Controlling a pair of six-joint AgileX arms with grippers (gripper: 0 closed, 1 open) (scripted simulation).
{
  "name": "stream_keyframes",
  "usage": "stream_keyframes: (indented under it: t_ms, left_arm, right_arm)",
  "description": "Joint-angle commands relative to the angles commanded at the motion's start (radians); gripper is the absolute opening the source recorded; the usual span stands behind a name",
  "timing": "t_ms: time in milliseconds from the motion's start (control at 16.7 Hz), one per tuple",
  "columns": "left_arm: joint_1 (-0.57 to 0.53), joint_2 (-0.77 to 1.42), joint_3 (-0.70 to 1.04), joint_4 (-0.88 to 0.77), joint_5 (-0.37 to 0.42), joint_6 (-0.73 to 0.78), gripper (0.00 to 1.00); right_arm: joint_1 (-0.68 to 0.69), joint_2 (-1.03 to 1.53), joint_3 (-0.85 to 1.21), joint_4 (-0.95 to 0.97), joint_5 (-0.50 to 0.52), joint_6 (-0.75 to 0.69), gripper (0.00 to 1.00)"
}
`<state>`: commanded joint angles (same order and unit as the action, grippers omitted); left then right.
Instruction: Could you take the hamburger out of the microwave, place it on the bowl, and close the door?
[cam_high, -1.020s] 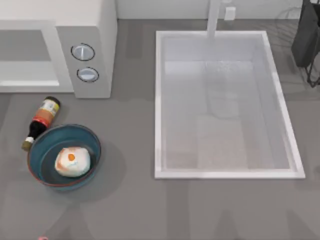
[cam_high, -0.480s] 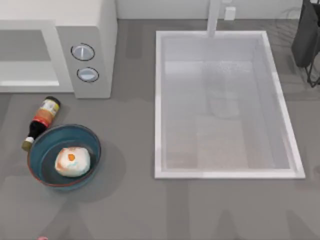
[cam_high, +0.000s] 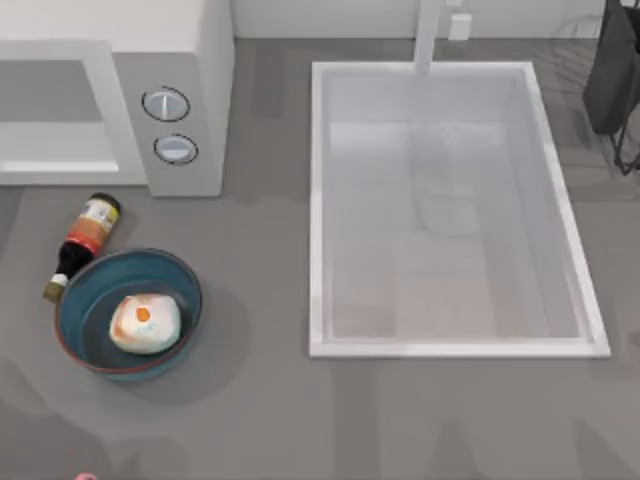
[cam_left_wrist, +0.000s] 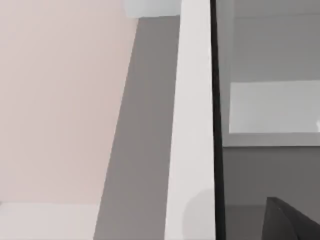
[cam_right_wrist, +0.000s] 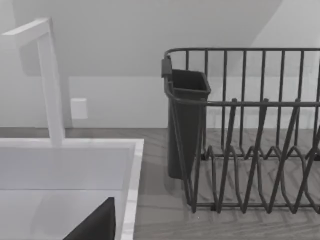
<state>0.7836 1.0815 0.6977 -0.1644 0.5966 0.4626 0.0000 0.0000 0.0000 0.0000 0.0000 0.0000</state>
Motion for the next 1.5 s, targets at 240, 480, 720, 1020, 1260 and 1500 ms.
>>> stream_keyframes:
  t_ms: [240, 480, 720, 1020, 1260, 1500]
  left_arm:
    - [0.137, 0.356, 0.360, -0.283, 0.046, 0.221, 0.00]
    - [0.232, 0.597, 0.610, -0.509, 0.070, 0.392, 0.00]
    - [0.268, 0.683, 0.701, -0.602, 0.077, 0.464, 0.00]
    - [0.264, 0.681, 0.696, -0.596, 0.074, 0.463, 0.00]
    - [0.266, 0.719, 0.615, -0.483, 0.076, 0.465, 0.00]
    - [0.270, 0.778, 0.488, -0.283, 0.078, 0.468, 0.00]
  right_arm:
    - [0.000, 0.000, 0.000, 0.000, 0.000, 0.000, 1.00]
    - [0.000, 0.000, 0.000, 0.000, 0.000, 0.000, 1.00]
    - [0.000, 0.000, 0.000, 0.000, 0.000, 0.000, 1.00]
    - [0.000, 0.000, 0.000, 0.000, 0.000, 0.000, 1.00]
    - [0.000, 0.000, 0.000, 0.000, 0.000, 0.000, 1.00]
    - [0.000, 0.000, 0.000, 0.000, 0.000, 0.000, 1.00]
